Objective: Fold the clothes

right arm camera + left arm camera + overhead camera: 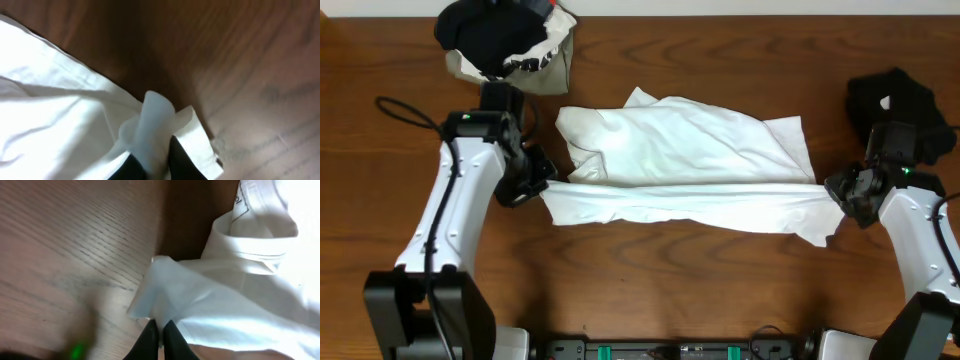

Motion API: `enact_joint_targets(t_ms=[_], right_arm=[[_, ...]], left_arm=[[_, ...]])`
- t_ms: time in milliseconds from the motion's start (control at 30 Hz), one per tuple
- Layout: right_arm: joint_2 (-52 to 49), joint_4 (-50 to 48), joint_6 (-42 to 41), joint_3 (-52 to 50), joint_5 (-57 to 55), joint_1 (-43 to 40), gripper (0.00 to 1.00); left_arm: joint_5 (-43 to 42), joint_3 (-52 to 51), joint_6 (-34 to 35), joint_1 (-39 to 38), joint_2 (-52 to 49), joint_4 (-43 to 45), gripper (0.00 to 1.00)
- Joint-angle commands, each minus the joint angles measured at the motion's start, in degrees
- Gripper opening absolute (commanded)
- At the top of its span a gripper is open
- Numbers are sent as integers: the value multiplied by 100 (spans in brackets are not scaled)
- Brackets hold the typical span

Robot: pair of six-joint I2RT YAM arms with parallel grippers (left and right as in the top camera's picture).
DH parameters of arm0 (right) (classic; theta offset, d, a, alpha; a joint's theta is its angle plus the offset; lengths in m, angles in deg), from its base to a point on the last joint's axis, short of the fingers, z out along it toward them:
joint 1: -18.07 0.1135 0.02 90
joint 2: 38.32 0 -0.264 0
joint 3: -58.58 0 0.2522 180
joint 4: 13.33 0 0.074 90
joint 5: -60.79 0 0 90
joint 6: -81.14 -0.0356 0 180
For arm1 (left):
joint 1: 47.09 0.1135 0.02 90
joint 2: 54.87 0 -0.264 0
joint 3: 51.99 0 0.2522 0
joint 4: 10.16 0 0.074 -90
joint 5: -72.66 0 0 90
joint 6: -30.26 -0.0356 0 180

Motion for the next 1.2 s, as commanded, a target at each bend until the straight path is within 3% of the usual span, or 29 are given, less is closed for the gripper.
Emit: enact_joint_targets(t_ms=[0, 67, 133, 200, 267, 300, 367, 400, 633, 800, 867, 1033, 1167], right_arm=[[-17, -146, 378, 96, -190, 72, 11], [-17, -219, 428, 96, -203, 72, 13], [-17, -260, 546, 96, -203, 72, 23], [-15, -234, 732, 98, -170, 72, 51], [-13, -190, 1001, 131, -166, 72, 93], [-13, -162, 1137, 166, -166, 68, 99], [0, -15, 1178, 299, -162, 68, 99], [9, 90, 1178, 409, -133, 68, 99], [155, 1335, 1537, 1456, 634, 74, 98], [313, 2299, 1823, 1670, 1432, 153, 94], [310, 2483, 1823, 1532, 1432, 245, 85], [308, 2173, 1681, 813, 1502, 409, 53], [308, 1635, 1624, 151, 1871, 422, 34]], left_arm=[[153, -68, 68, -48, -205, 9, 7], [153, -68, 66, -52, -308, 9, 7], [155, -68, 66, -52, -378, 11, 11], [162, -68, 61, -52, -411, 11, 17], [238, -66, 57, -50, -409, 39, 42], [310, -66, 50, -50, -409, 74, 55], [516, -66, -7, -50, -409, 184, 93], [570, -63, -46, -50, -404, 236, 98], [409, -37, -149, -52, -295, 120, 98], [-422, -39, -155, -94, -151, -555, 99], [-503, -72, -155, -212, -153, -678, 92], [-509, -345, -11, -702, -153, -629, 58], [-518, -588, 177, -1067, -153, -422, 45]])
